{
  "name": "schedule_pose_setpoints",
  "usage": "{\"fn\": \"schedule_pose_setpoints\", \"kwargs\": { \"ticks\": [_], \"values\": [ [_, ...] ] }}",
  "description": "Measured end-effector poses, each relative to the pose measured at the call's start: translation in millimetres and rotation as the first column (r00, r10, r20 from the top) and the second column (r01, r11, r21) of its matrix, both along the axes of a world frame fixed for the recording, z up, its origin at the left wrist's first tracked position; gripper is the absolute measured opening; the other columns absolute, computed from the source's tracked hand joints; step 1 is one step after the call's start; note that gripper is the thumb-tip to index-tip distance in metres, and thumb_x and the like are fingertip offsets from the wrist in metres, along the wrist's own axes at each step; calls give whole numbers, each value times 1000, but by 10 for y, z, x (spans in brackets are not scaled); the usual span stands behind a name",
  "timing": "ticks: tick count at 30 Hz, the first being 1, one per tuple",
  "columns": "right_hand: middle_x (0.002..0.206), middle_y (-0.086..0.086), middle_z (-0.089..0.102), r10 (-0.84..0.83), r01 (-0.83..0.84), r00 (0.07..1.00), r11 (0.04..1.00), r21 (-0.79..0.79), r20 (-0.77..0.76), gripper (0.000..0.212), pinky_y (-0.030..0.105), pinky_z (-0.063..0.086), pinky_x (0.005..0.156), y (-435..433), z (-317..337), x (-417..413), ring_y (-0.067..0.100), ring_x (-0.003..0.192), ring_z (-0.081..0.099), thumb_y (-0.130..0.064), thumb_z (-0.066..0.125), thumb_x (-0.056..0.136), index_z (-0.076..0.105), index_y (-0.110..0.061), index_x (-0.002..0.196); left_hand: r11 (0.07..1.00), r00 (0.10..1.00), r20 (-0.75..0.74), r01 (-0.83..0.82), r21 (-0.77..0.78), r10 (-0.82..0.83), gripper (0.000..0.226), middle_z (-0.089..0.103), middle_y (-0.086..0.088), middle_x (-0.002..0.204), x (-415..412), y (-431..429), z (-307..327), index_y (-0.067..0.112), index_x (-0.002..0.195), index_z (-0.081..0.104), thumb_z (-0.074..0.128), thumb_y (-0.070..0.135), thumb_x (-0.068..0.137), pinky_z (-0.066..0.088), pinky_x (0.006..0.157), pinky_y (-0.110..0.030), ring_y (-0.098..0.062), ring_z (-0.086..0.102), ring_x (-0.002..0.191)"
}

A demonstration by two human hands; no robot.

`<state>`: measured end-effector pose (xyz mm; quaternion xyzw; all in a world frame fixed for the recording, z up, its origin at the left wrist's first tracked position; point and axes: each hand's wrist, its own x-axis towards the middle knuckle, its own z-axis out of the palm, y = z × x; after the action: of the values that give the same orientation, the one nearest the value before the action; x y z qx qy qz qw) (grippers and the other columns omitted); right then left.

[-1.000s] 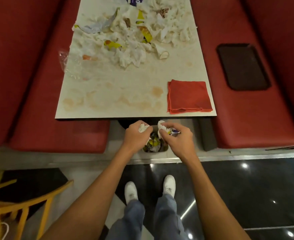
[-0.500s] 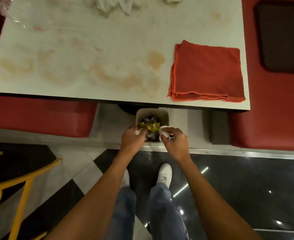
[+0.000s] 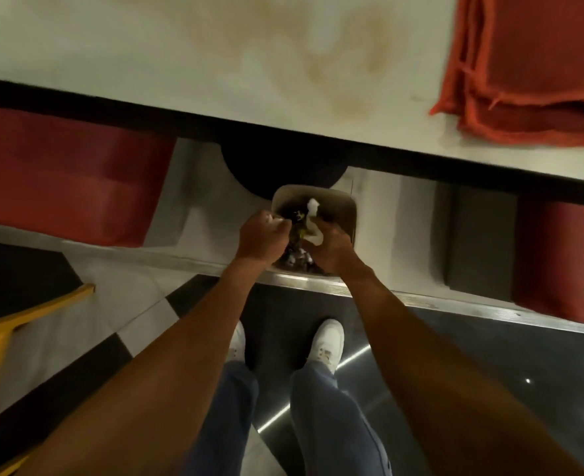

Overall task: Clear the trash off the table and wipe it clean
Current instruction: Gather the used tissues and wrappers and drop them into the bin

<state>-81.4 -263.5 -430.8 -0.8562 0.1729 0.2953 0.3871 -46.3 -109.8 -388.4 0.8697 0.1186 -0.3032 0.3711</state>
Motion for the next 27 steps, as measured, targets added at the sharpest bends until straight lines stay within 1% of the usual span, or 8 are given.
{"fn": "schedule_pose_setpoints", "kwargs": {
  "ticks": [4, 6, 9, 12, 15, 21, 23, 27],
  "values": [
    [139, 13, 65, -93, 92, 995, 996, 9, 30, 40, 13, 33, 93, -139, -52, -11, 32, 129, 59, -23, 62, 104, 59, -13, 143, 1000, 999, 36, -1, 0, 1, 22, 54, 1, 78, 84, -84, -144, 11, 86, 59, 58, 24, 104, 36, 69, -25, -10, 49, 68],
    [125, 12, 71, -143, 144, 988, 989, -34, 53, 29, 17, 36, 88, -245, -36, -43, 33, 118, 64, -21, 60, 104, 67, -14, 131, 1000, 998, 63, -17, -23, 18, 31, 55, -1, 69, 124, -155, -198, 13, 75, 57, 60, 24, 104, 37, 57, -24, -9, 49, 61],
    [112, 8, 74, -231, 237, 969, 970, -63, 87, 24, 26, 45, 87, -403, -20, -110, 28, 103, 66, -17, 58, 101, 71, -16, 122, 999, 996, 86, 16, -46, -12, 29, 71, -9, 87, 184, -318, -360, 6, 90, 67, 63, 31, 102, 46, 60, -20, -18, 67, 77],
    [110, 5, 74, -296, 307, 944, 950, -59, 147, 26, 34, 56, 91, -533, -1, -196, 25, 97, 70, -15, 56, 103, 70, -17, 125, 993, 996, -22, 89, -80, -91, 37, 64, -7, 129, 187, -494, -468, 10, 131, 64, 60, 36, 104, 49, 96, -29, -25, 62, 120],
    [103, -3, 72, -332, 342, 930, 939, -41, 160, 23, 36, 60, 90, -602, 15, -245, 18, 86, 71, -16, 58, 104, 71, -19, 122, 980, 974, -121, 184, -74, -192, 49, 55, -14, 146, 181, -541, -523, 14, 152, 49, 52, 33, 107, 46, 106, -37, -33, 59, 126],
    [104, 1, 72, -371, 376, 917, 927, -9, 148, 23, 1, 46, 62, -518, 316, -285, 4, 78, 65, -11, 58, 103, 73, -17, 120, 965, 958, -119, 256, -57, -261, 36, 62, -15, 139, 129, -335, -234, 11, 141, 59, 46, 21, 109, 40, 92, -29, -30, 58, 127],
    [103, 1, 73, -380, 383, 914, 924, 4, 142, 23, 4, 48, 66, -416, 507, -295, 13, 82, 68, -10, 59, 101, 75, -19, 115, 969, 966, -90, 240, -58, -244, 32, 64, -13, 137, 92, -237, -37, 13, 136, 63, 48, 22, 108, 41, 94, -28, -30, 59, 127],
    [111, 5, 76, -379, 380, 918, 925, 18, 112, 24, 29, 55, 94, -173, 985, -310, 24, 99, 69, -11, 59, 98, 77, -19, 113, 970, 967, -81, 239, -31, -241, 30, 67, -8, 137, 40, -90, 515, 19, 131, 67, 51, 27, 108, 44, 96, -27, -28, 62, 126]
  ]
}}
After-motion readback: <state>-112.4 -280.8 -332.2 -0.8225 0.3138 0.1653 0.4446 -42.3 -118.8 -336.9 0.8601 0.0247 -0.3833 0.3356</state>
